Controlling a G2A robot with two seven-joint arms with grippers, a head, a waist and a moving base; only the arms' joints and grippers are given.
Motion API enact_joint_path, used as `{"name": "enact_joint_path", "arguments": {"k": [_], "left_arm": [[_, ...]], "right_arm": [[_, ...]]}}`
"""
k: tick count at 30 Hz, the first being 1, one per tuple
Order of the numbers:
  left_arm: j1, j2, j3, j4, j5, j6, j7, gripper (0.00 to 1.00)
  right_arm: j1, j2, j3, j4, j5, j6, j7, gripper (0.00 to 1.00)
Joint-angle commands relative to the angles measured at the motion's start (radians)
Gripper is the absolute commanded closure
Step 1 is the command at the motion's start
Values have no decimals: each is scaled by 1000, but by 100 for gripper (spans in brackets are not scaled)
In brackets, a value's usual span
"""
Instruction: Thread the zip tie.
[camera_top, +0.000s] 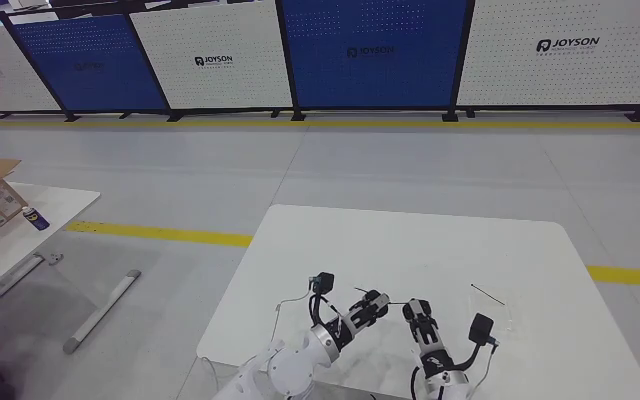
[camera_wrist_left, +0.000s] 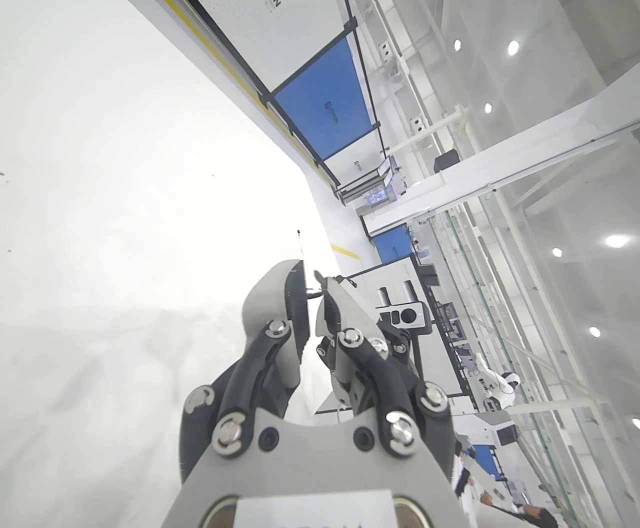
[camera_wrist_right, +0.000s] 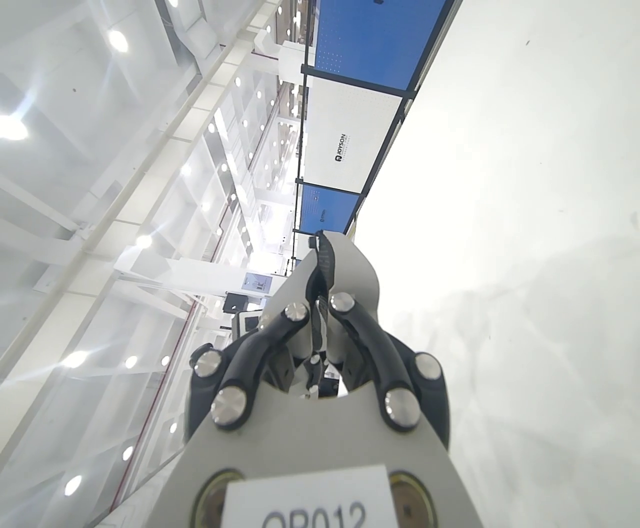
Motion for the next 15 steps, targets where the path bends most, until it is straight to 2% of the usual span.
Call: {"name": "enact_joint_path", "arguments": {"k": [1,5,10,15], "left_arm": [[3,0,-4,-3,1,-2,9,42],[12,3,-19,-12,3,-5,21,59],[21,4,-31,-15,2,-7,31,67],[22,4,-32,-16,7,-8,33,84]], "right_arm": [[0,0,0,2,-4,3,-3,100],[2,-2,-1,8,-7,7,-9,100],[2,-3,0,11,-8,6,-12,100],[0,-4,1,11,-11,3,-14,100]]}}
